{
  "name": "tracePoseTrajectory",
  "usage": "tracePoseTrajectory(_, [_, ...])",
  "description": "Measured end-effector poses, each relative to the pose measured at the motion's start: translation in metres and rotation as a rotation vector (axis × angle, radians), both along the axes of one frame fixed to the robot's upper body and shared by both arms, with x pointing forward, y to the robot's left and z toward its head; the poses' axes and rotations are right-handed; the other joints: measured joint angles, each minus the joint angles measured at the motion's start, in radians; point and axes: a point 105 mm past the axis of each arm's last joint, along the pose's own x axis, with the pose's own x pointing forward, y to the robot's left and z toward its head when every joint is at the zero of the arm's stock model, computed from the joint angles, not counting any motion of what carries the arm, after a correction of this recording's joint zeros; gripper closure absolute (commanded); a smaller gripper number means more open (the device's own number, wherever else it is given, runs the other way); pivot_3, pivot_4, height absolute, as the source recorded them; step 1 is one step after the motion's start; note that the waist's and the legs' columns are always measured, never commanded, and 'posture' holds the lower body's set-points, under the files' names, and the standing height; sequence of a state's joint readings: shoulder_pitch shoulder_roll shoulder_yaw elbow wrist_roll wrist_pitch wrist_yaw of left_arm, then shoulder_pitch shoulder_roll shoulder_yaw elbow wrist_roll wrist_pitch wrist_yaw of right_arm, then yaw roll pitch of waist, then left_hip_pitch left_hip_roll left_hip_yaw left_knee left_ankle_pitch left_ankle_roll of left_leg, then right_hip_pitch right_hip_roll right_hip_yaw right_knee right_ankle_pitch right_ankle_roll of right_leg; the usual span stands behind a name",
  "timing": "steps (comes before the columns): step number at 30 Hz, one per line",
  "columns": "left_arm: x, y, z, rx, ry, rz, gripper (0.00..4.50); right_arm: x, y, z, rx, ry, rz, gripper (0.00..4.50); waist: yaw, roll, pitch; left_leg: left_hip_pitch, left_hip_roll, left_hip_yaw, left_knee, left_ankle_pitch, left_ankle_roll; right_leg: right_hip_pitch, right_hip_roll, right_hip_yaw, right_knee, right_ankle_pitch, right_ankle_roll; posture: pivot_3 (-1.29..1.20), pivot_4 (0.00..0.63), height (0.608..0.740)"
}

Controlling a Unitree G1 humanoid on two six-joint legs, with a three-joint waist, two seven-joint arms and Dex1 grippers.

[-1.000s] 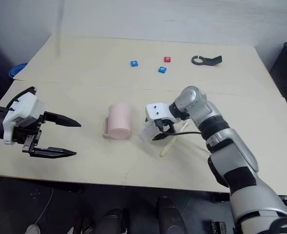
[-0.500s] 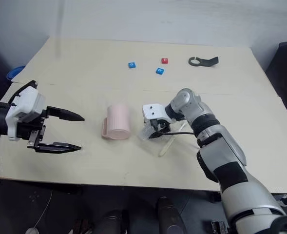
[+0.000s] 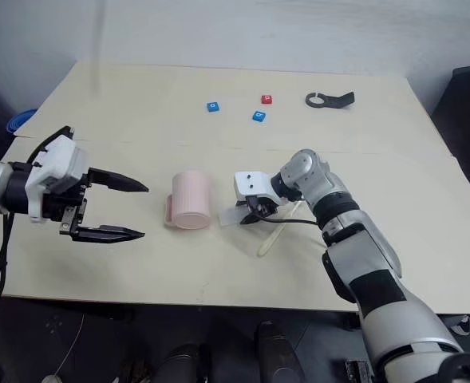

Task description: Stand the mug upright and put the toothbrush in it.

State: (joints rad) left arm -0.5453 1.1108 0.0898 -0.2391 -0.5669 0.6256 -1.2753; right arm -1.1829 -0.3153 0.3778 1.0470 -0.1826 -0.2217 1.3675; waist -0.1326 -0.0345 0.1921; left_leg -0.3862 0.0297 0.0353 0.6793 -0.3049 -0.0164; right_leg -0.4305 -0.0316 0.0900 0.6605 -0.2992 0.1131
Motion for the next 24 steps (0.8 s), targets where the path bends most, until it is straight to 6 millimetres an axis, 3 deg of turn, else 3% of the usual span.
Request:
tracePoseTrajectory(4, [0.004, -0.004, 0.003, -0.028, -0.014, -0.01, 0.0, 0.004, -0.01, 0.015, 0.05, -0.066, -0.053, 2.55, 0.002, 0.001, 0.001, -0.002, -0.001, 0.0, 0.0, 0.0, 0.0, -0.002, -0.001, 0.0, 0.0, 0.0, 0.0, 0.0, 0.15, 0.74])
tracePoseTrajectory(6, [0.005, -0.01, 0.003, -0.052, -0.018, -0.025, 0.0, 0.012, -0.03, 0.049, 0.106, -0.19, -0.136, 2.55, 0.014, 0.004, 0.003, -0.005, -0.002, 0.0, 0.0, 0.0, 0.001, -0.005, -0.008, 0.0, 0.0, 0.0, 0.0, 0.0, 0.15, 0.74])
tracePoseTrajectory(8, [0.007, -0.017, -0.001, -0.076, -0.01, -0.041, 0.0, 0.015, -0.066, 0.095, 0.17, -0.329, -0.259, 2.55, 0.032, 0.005, 0.003, -0.006, -0.002, 0.0, 0.0, -0.001, 0.001, -0.006, -0.008, -0.001, -0.001, 0.0, 0.0, 0.0, 0.15, 0.74])
tracePoseTrajectory(11, [0.008, -0.033, -0.005, -0.101, -0.003, -0.093, 0.0, 0.001, -0.127, 0.122, 0.217, -0.436, -0.453, 2.55, 0.065, 0.004, 0.003, -0.007, -0.002, -0.001, 0.0, -0.001, 0.002, -0.004, -0.008, -0.003, -0.005, 0.0, 0.0, 0.0, 0.15, 0.74])
tracePoseTrajectory(14, [0.009, -0.056, -0.004, -0.15, -0.013, -0.165, 0.0, -0.018, -0.19, 0.098, 0.196, -0.426, -0.717, 2.55, 0.09, 0.004, 0.002, -0.005, -0.004, 0.001, 0.002, -0.004, 0.006, 0.001, -0.005, -0.002, -0.011, 0.0, 0.0, 0.0, 0.15, 0.74])
tracePoseTrajectory(18, [0.013, -0.083, 0.009, -0.201, -0.06, -0.255, 0.0, -0.052, -0.234, 0.046, 0.203, -0.312, -0.999, 2.55, 0.098, 0.005, 0.002, -0.003, -0.008, 0.005, 0.002, -0.003, 0.008, 0.002, -0.003, 0.003, -0.013, 0.002, 0.004, 0.0, 0.15, 0.74])
tracePoseTrajectory(21, [0.019, -0.091, 0.013, -0.225, -0.073, -0.275, 0.0, -0.071, -0.253, 0.024, 0.247, -0.267, -1.175, 2.55, 0.092, 0.006, 0.001, -0.001, -0.011, 0.006, 0.002, -0.003, 0.008, 0.001, -0.001, 0.007, -0.012, 0.002, 0.005, 0.0, 0.15, 0.74])
tracePoseTrajectory(24, [0.023, -0.097, 0.015, -0.24, -0.078, -0.299, 0.0, -0.085, -0.258, 0.006, 0.282, -0.227, -1.276, 2.55, 0.082, 0.006, 0.001, 0.0, -0.01, 0.006, 0.002, -0.003, 0.008, 0.001, 0.002, 0.01, -0.011, 0.003, 0.005, 0.0, 0.15, 0.74])
